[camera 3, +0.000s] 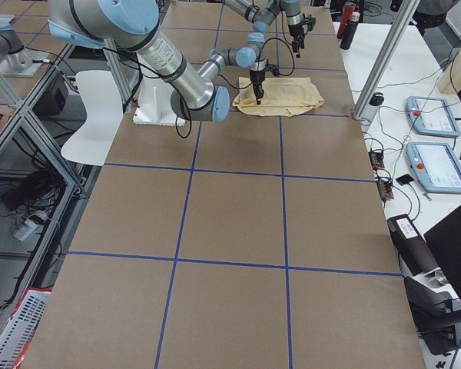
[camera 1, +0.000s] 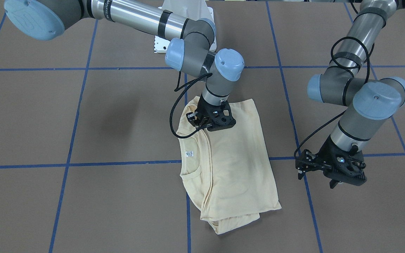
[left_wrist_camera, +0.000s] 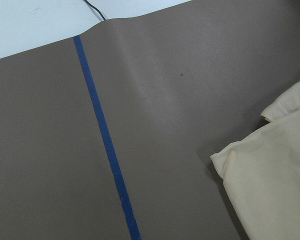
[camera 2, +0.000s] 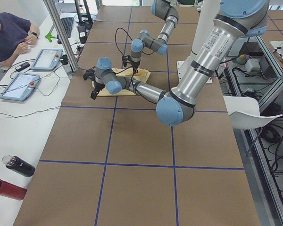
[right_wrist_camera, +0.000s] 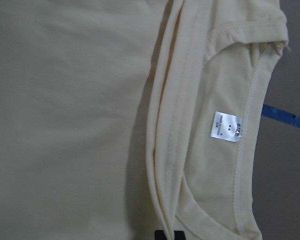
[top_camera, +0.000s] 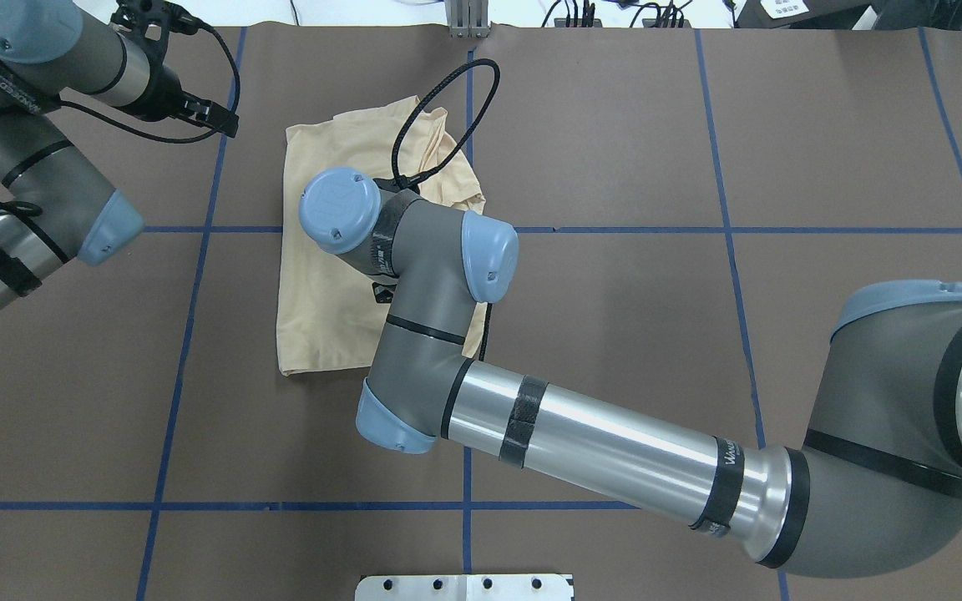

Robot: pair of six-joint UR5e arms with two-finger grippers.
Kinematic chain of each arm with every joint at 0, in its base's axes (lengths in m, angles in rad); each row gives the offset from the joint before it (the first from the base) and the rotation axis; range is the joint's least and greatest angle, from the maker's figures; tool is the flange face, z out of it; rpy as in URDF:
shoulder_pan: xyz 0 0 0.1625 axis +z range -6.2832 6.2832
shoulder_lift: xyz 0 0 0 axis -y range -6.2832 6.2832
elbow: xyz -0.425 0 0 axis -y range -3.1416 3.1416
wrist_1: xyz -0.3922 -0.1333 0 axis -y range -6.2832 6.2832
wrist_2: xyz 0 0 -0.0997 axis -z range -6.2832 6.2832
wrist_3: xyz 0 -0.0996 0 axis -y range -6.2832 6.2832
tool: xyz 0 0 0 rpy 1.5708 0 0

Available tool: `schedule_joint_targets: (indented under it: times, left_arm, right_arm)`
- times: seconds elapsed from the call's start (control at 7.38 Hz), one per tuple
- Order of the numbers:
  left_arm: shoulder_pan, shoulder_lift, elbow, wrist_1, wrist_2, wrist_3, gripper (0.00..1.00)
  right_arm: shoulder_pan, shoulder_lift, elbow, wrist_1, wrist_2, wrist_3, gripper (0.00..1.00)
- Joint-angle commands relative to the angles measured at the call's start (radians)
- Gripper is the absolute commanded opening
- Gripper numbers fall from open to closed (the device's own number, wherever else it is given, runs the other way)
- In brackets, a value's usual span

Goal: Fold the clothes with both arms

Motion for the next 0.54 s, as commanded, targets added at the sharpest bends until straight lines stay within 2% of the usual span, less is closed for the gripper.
schedule_joint_targets:
  times: [0.0, 0.14, 0.27, 0.41]
  left_arm:
    - [0.001, 0.000, 0.000, -0.001, 0.000, 0.000, 1.00]
    - [-0.001, 0.000, 0.000, -0.001, 0.000, 0.000, 1.00]
    - [0.001, 0.000, 0.000, -0.001, 0.000, 0.000, 1.00]
    - [0.001, 0.000, 0.000, 0.001, 0.000, 0.000, 1.00]
  right_arm:
    - [0.003, -0.102, 0.156, -0.063, 0.001, 0.002, 0.00]
    - [0.003, -0.179, 0.234, -0.063, 0.000, 0.002, 0.00]
    - [0.003, -0.230, 0.284, -0.060, 0.000, 0.002, 0.64]
    - [0.003, -0.239, 0.296, -0.055, 0.000, 0.010, 0.99]
